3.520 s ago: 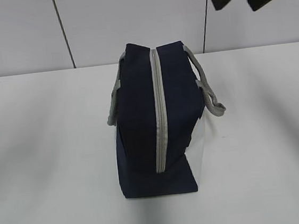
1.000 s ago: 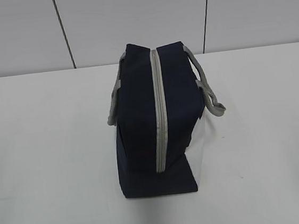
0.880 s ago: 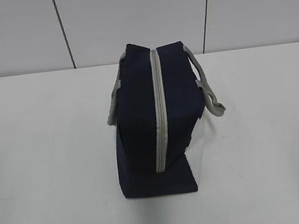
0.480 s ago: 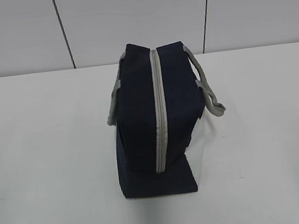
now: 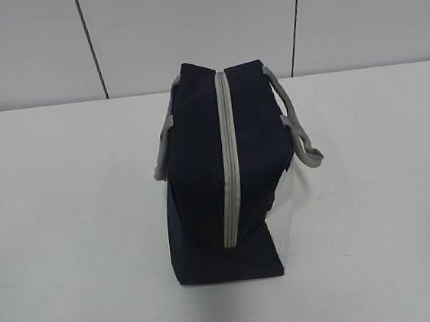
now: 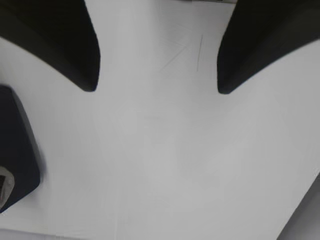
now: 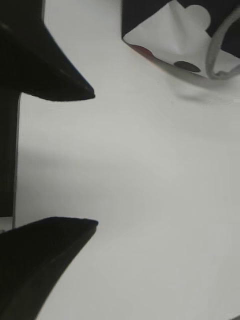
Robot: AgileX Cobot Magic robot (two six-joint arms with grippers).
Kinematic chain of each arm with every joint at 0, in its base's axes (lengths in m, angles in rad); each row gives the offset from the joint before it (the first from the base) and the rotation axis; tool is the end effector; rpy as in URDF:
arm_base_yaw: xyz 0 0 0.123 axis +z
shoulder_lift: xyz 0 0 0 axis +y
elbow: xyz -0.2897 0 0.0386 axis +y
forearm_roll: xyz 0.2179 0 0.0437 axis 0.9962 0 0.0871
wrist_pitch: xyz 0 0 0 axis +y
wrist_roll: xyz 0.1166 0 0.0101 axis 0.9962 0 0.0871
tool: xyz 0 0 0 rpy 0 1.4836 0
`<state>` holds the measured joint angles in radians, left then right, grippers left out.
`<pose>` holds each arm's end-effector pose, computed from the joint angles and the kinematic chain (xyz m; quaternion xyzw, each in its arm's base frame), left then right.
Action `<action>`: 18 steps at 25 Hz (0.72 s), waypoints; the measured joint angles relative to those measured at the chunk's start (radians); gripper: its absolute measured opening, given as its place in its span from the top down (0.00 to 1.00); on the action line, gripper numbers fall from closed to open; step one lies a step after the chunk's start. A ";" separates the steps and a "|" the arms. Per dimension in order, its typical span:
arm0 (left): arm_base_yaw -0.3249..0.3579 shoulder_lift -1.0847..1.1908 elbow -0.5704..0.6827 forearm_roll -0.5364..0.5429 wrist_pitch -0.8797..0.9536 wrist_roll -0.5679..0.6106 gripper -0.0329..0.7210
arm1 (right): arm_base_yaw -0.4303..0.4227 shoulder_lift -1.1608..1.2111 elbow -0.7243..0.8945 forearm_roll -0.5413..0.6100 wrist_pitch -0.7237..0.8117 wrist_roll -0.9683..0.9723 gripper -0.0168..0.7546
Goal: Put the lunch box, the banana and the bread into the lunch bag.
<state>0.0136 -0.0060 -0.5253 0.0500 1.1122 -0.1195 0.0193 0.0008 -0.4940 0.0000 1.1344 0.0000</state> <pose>-0.0213 0.0050 0.2525 -0.0591 0.8562 -0.0023 0.5133 -0.0189 -0.0004 0.2418 -0.0084 0.8735 0.0047 0.4868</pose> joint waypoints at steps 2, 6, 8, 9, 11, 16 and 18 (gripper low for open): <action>0.000 -0.009 0.000 0.001 0.001 0.000 0.30 | -0.033 -0.017 0.000 -0.006 0.005 0.000 0.27; 0.000 -0.010 0.000 0.002 0.003 0.000 0.30 | -0.052 -0.019 0.000 -0.008 0.005 0.000 0.27; 0.000 -0.011 0.000 0.002 0.003 0.000 0.30 | -0.054 -0.019 0.000 -0.008 0.005 0.000 0.27; 0.000 -0.011 0.000 0.002 0.003 0.000 0.30 | -0.054 -0.019 0.000 -0.008 0.005 0.000 0.27; 0.000 -0.012 0.000 0.002 0.003 0.000 0.30 | -0.054 -0.019 0.000 -0.008 0.005 0.000 0.27; 0.000 -0.012 0.000 0.002 0.003 0.000 0.30 | -0.054 -0.019 0.000 -0.008 0.005 0.000 0.27; 0.000 -0.012 0.000 0.002 0.003 0.000 0.30 | -0.054 -0.019 0.000 -0.008 0.005 0.000 0.27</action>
<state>0.0141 -0.0181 -0.5253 0.0523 1.1153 -0.1195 -0.0347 -0.0185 -0.4940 -0.0077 1.1395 0.0000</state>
